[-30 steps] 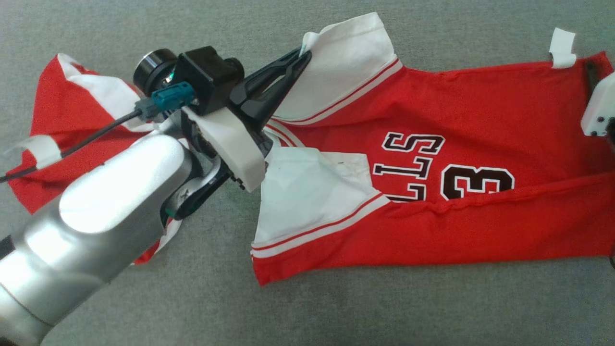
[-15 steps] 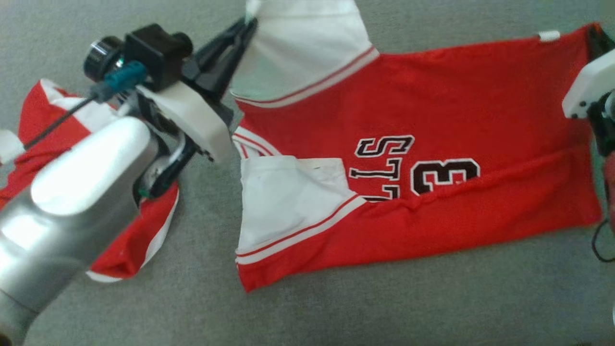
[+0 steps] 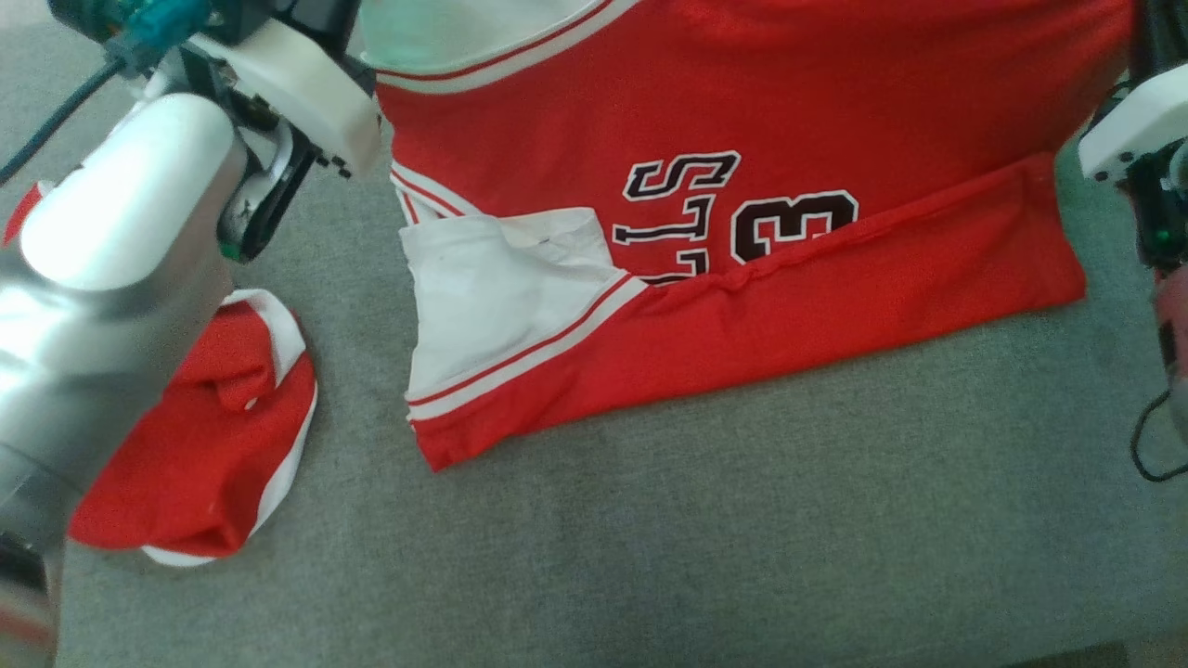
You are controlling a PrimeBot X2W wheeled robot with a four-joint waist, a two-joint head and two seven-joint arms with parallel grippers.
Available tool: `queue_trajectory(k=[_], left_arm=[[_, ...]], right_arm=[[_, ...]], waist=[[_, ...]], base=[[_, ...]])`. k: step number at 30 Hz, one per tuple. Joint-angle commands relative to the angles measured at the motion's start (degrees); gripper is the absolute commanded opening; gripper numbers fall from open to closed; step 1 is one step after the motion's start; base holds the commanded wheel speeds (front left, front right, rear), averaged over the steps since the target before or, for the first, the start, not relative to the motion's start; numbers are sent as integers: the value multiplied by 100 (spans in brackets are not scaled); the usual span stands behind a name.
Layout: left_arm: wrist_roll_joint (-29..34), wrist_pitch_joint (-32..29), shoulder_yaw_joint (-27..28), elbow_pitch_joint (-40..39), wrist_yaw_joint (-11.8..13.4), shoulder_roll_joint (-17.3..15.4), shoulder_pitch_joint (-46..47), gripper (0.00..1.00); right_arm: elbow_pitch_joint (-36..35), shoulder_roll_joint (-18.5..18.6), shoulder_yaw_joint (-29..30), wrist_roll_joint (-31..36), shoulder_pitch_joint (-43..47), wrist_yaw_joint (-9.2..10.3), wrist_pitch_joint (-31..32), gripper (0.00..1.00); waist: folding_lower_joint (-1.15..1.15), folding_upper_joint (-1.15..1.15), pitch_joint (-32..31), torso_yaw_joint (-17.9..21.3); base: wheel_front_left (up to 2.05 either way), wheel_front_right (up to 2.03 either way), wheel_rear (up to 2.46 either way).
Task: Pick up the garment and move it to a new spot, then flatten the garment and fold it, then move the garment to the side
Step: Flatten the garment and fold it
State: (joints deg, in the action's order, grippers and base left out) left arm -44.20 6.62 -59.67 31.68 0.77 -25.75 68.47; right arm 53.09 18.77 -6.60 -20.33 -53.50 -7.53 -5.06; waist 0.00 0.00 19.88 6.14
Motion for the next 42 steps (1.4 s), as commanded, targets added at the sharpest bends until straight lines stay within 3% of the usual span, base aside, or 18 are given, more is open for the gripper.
queue_trajectory(k=[1, 7, 13, 19, 31, 42], left_arm=[[49, 64, 236, -28, -28, -145, 332, 0], [65, 204, 55, 274, -248, -36, 141, 0], [4, 203, -118, -79, -317, -238, -352, 0], [-364, -447, -400, -914, -422, -572, -1051, 0], [-1075, -1830, -851, -2790, -240, -1433, -1975, 0], [-967, -2345, -1098, -3317, -129, -1598, -2130, 0]], right_arm=[[-203, 110, -89, -75, -119, 4, -52, 0], [-266, 358, -449, -608, 134, 4, 65, 0], [-454, 783, -772, -1309, 640, 4, 472, 0], [-768, 1175, -1030, -1885, 1207, 4, 1063, 0], [-1433, 1819, -1434, -2541, 2184, 4, 2451, 0], [-1591, 1916, -1525, -2576, 2483, 4, 3229, 0]], waist=[[0, 0, -2, -16], [0, 0, -82, -163], [0, 0, -346, -392], [0, 0, -599, -527], [0, 0, -845, -535], [0, 0, -856, -509]], base=[[0, 0, 0], [0, 0, 0], [0, 0, 0], [0, 0, 0], [0, 0, 0], [0, 0, 0]])
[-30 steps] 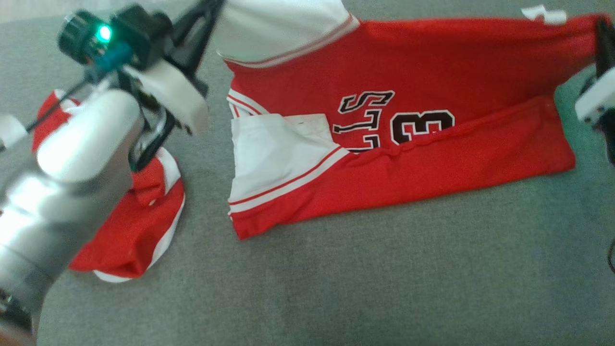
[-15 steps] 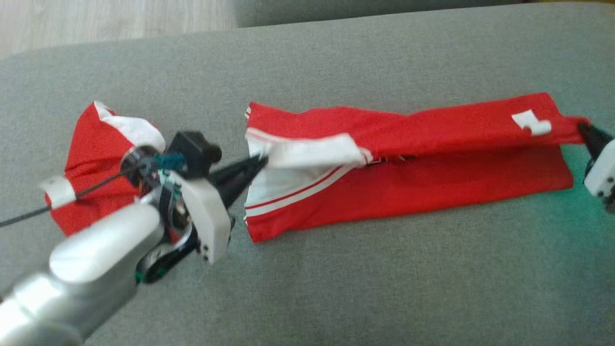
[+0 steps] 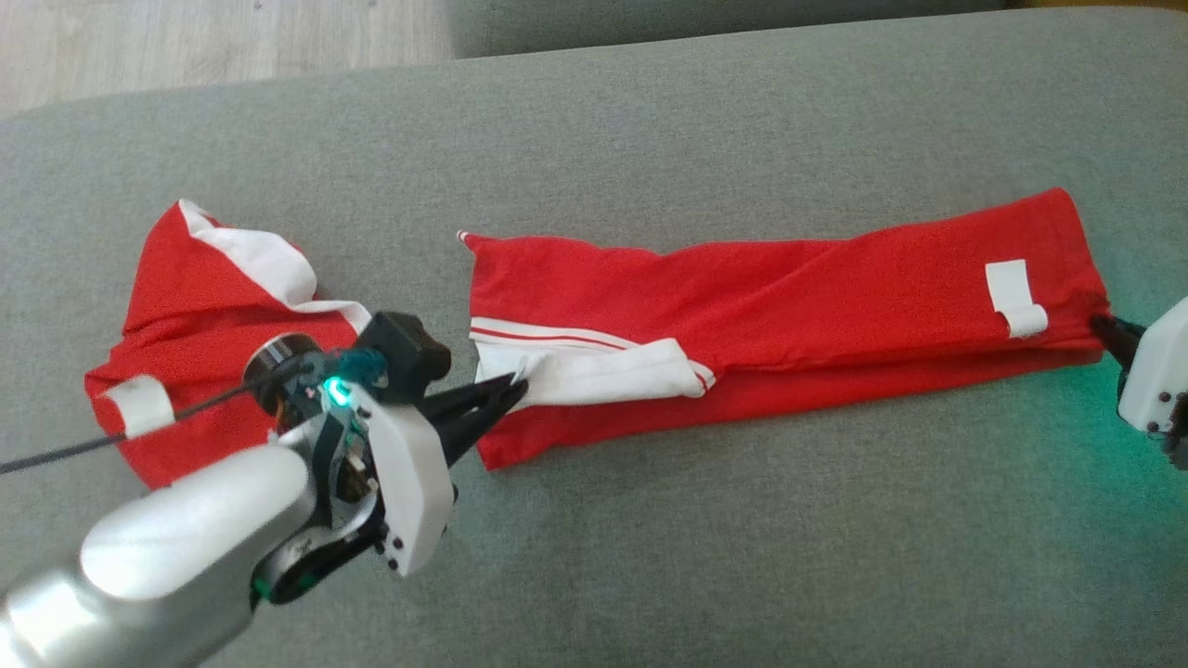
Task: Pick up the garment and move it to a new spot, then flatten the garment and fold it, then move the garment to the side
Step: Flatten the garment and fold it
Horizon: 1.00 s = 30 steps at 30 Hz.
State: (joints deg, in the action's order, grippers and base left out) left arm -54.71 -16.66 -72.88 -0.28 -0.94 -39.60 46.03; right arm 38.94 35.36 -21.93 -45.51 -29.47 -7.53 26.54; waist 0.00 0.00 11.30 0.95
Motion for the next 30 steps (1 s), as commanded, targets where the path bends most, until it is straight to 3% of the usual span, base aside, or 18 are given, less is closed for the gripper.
queue_trajectory(k=[1, 8, 9, 10, 11, 14, 19, 25, 28, 30], left_arm=[[83, -17, 222, -121, 43, -213, 115, 0], [261, 19, 136, 10, 53, -110, -36, 0], [311, 46, 128, 47, 55, -89, -43, 40], [405, 87, 119, 87, 61, -66, -32, 81], [482, 128, 111, 135, 63, -41, -21, 100], [582, 372, 239, 275, 166, 66, 75, 100], [674, 1246, 792, 586, 621, 417, 246, 100], [139, 2855, 1885, 1021, 1187, 1006, -114, 100], [5, 3138, 2512, 1138, 1467, 1316, -531, 100], [88, 3159, 3064, 1039, 1521, 1554, -931, 100]], right_arm=[[-176, 257, 8, -58, 80, 4, 69, 0], [-327, 218, 102, -130, 226, 4, 446, 0], [-334, 210, 138, -113, 233, 4, 454, 42], [-295, 171, 236, -153, 238, 4, 469, 100], [-271, 113, 328, -211, 230, 4, 516, 100], [-370, -9, 651, -233, 68, 4, 308, 100], [-836, -267, 1088, 1, -244, 4, -660, 100], [-1690, -899, 1203, 477, -120, 4, -2159, 100], [-2030, -1210, 1252, 769, 224, 4, -2832, 100], [-2214, -1487, 1304, 929, 512, 4, -3175, 100]], waist=[[0, 0, 2, 9], [0, 0, 47, 66], [0, 0, 54, 70], [0, 0, 62, 73], [0, 0, 71, 79], [0, 0, 77, 101], [0, 0, -30, 127], [0, 0, -256, 174], [0, 0, -424, 172], [0, 0, -515, 179]], base=[[0, 0, 0], [0, 0, 0], [0, 0, 0], [0, 0, 0], [0, 0, 0], [0, 0, 0], [0, 0, 0], [0, 0, 0], [0, 0, 0], [0, 0, 0]])
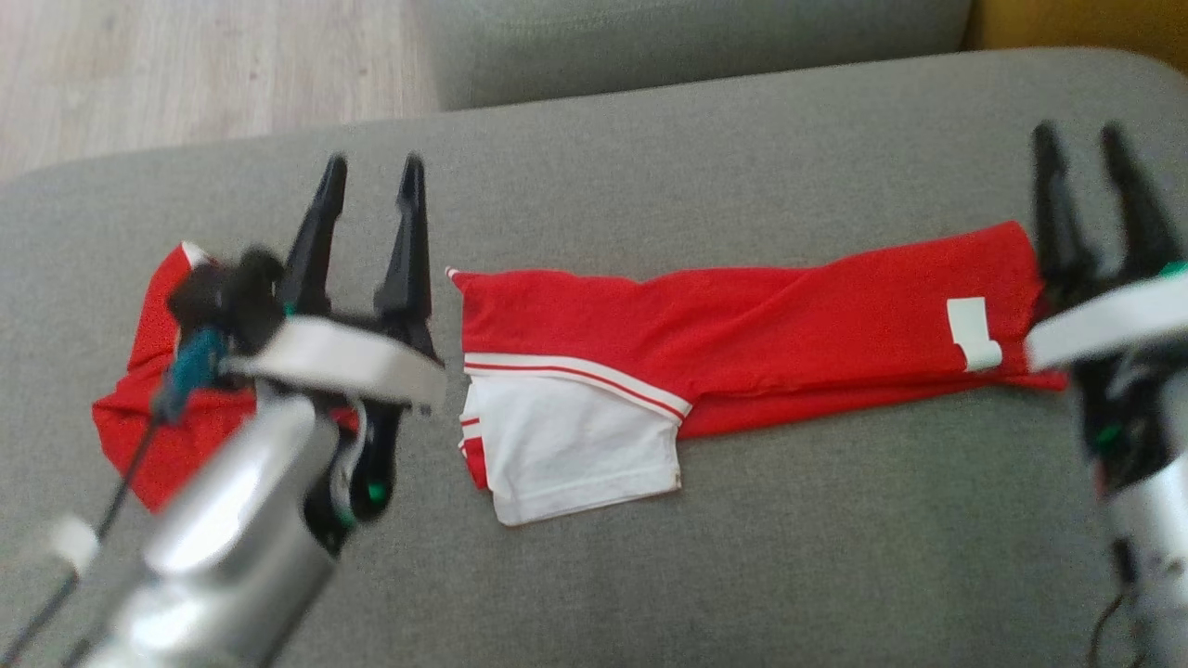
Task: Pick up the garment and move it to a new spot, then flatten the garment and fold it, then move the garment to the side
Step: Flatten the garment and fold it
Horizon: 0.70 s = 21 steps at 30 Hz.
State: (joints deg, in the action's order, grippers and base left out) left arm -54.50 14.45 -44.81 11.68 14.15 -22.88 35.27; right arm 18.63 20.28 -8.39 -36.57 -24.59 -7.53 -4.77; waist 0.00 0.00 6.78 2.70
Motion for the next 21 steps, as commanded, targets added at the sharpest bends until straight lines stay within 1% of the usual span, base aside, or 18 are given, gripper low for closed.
queue_trajectory(k=[1, 3, 5, 9, 11, 13, 15, 16, 17, 21], left_arm=[[256, 50, 498, -218, 26, -18, -87, 100], [579, 52, 910, -313, 2, 215, -595, 100], [925, 52, 1235, -378, -79, 421, -1048, 100], [1425, 53, 1720, -329, -273, 804, -1850, 100], [1584, 53, 1910, -260, -417, 978, -2141, 100], [1813, 54, 2034, -186, -556, 1080, -2323, 100], [1914, 54, 2206, -162, -674, 1254, -2454, 100], [1914, 54, 2206, -162, -674, 1254, -2454, 100], [1935, 54, 2289, -156, -751, 1339, -2495, 100], [2204, 54, 2461, -86, -992, 1484, -2482, 100]], right_arm=[[-253, -98, -46, 160, 177, 4, -191, 100], [-366, -324, -39, 438, 485, 4, -443, 100], [-412, -603, 59, 621, 780, 4, -617, 100], [-408, -1001, 112, 1108, 1297, 4, -764, 100], [-355, -1178, 137, 1259, 1485, 4, -789, 100], [-294, -1294, 91, 1351, 1625, 4, -735, 100], [-276, -1369, 77, 1364, 1701, 4, -686, 100], [-276, -1369, 77, 1364, 1701, 4, -686, 100], [-277, -1384, 79, 1385, 1717, 4, -668, 100], [-314, -1358, 210, 1519, 1603, 4, -590, 100]], waist=[[0, 0, -114, 6], [0, 0, -181, 6], [0, 0, -235, -5], [0, 0, -297, -19], [0, 0, -306, -28], [0, 0, -298, -38], [0, 0, -269, -42], [0, 0, -269, -42], [0, 0, -248, -44], [0, 0, -91, -31]], base=[[0, 0, 0], [0, 0, 0], [0, 0, 0], [0, 0, 0], [0, 0, 0], [0, 0, 0], [0, 0, 0], [0, 0, 0], [0, 0, 0], [0, 0, 0]])
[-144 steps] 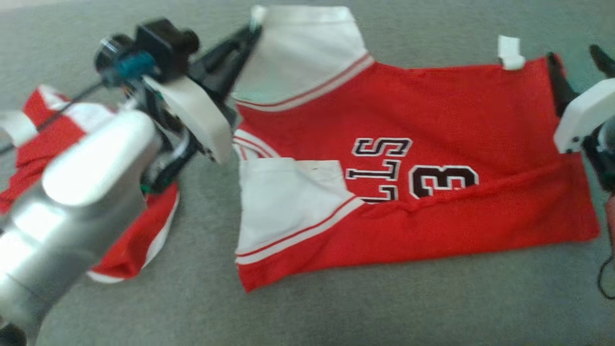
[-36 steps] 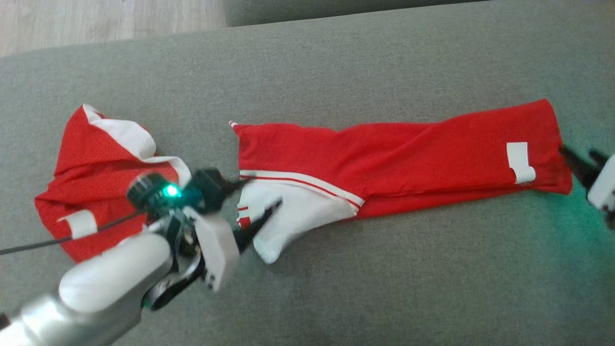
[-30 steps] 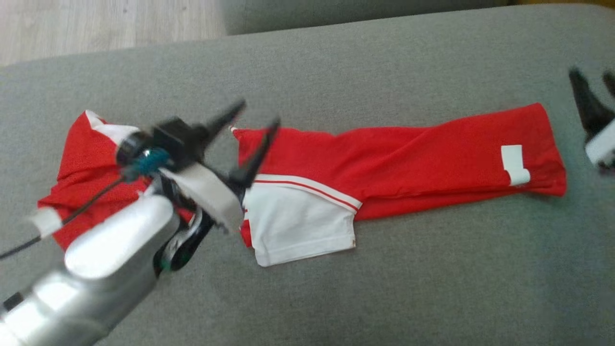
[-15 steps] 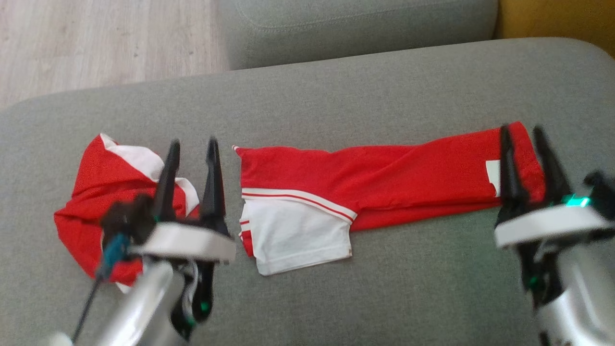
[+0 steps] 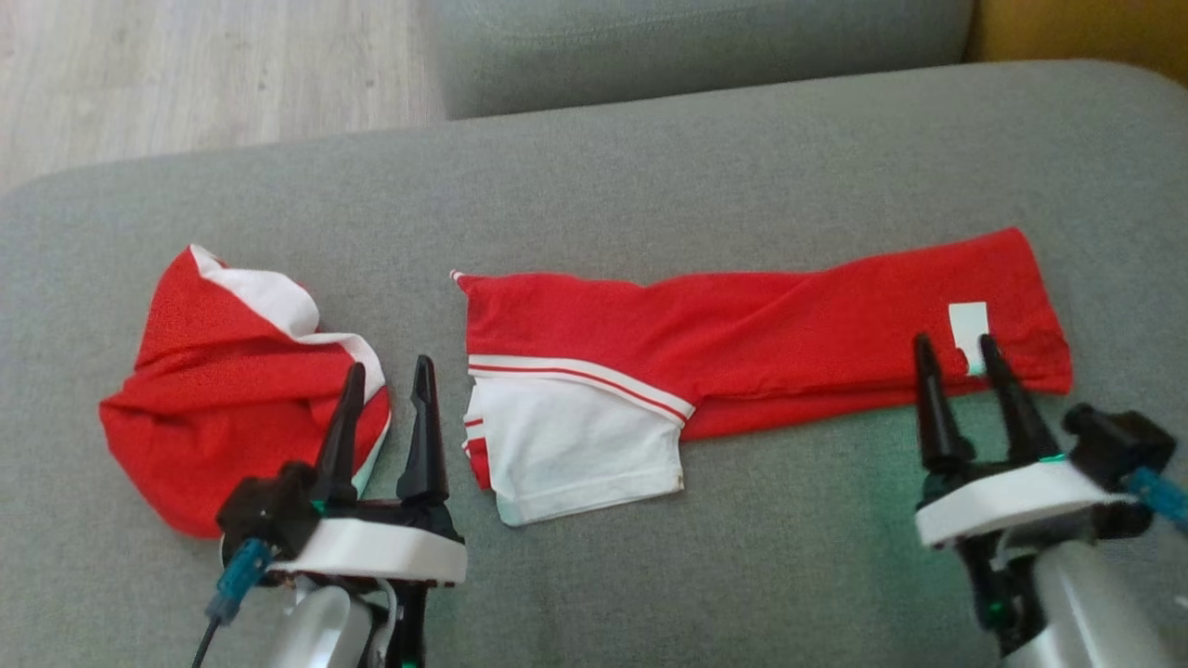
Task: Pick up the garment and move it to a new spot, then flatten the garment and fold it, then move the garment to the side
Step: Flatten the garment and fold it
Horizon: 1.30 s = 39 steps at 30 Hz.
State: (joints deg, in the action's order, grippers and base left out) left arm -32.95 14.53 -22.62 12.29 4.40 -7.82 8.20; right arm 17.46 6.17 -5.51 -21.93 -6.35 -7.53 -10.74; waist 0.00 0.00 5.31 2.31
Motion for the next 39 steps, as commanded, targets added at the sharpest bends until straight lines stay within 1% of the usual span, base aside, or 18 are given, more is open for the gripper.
queue_trajectory(k=[1, 3, 5, 7, 8, 10, 12, 15, 17, 19, 27, 28, 29, 30, 34, 38, 39], left_arm=[[104, 46, 275, -125, -69, 3, 252, 100], [197, 46, 336, -95, -162, 45, 318, 100], [274, 46, 384, -71, -242, 98, 405, 100], [338, 46, 400, -22, -318, 156, 472, 100], [394, 46, 395, 30, -401, 199, 535, 100], [447, 47, 404, 80, -470, 230, 595, 100], [492, 47, 430, 130, -531, 258, 646, 100], [548, 47, 480, 185, -598, 294, 709, 100], [575, 47, 505, 239, -627, 307, 741, 100], [613, 47, 533, 272, -651, 310, 793, 100], [707, 47, 640, 372, -746, 304, 880, 100], [713, 47, 658, 381, -754, 302, 882, 100], [719, 47, 675, 391, -760, 300, 882, 100], [726, 47, 690, 402, -763, 299, 881, 100], [752, 47, 727, 432, -771, 307, 859, 100], [761, 47, 750, 445, -781, 330, 816, 100], [761, 47, 750, 445, -781, 330, 816, 100]], right_arm=[[-168, 56, 30, 98, -275, 4, 69, 100], [11, 20, 392, 238, -406, 4, 316, 100], [200, -19, 856, 606, -604, 4, 461, 100], [395, -128, 1486, 992, -815, 4, 587, 100], [531, -235, 2118, 1341, -1040, 4, 722, 100], [666, -294, 2543, 1666, -1239, 4, 911, 100], [800, -319, 2826, 1781, -1427, 4, 1059, 100], [1256, -326, 2965, 1495, -1665, 4, 1360, 100], [1584, -327, 2951, 1209, -1826, 4, 1588, 100], [1817, -327, 2887, 1043, -1997, 4, 1682, 100], [2579, -328, 2862, 996, -2303, 4, 1698, 100], [2636, -328, 2846, 991, -2321, 4, 1665, 79], [2668, -328, 2844, 996, -2336, 4, 1609, 31], [2679, -328, 2845, 1032, -2345, 4, 1548, 0], [2505, -329, 3074, 1376, -2329, 4, 1328, 0], [2092, -296, 3577, 1851, -2265, 4, 1332, 0], [2092, -296, 3577, 1851, -2265, 4, 1332, 0]], waist=[[0, 0, 97, 11], [0, 0, 221, 14], [0, 0, 365, -11], [0, 0, 493, -48], [0, 0, 626, -82], [0, 0, 742, -113], [0, 0, 832, -134], [0, 0, 932, -150], [0, 0, 1015, -136], [0, 0, 1110, -116], [0, 0, 1262, -93], [0, 0, 1259, -83], [0, 0, 1250, -69], [0, 0, 1234, -54], [0, 0, 1113, 19], [0, 0, 958, 70], [0, 0, 958, 70]], base=[[0, 0, 0], [0, 0, 0], [0, 0, 0], [0, 0, 0], [0, 0, 0], [0, 0, 0], [0, 0, 0], [0, 0, 0], [0, 0, 0], [0, 0, 0], [0, 0, 0], [0, 0, 0], [0, 0, 0], [0, 0, 0], [0, 0, 0], [0, 0, 0], [0, 0, 0]])
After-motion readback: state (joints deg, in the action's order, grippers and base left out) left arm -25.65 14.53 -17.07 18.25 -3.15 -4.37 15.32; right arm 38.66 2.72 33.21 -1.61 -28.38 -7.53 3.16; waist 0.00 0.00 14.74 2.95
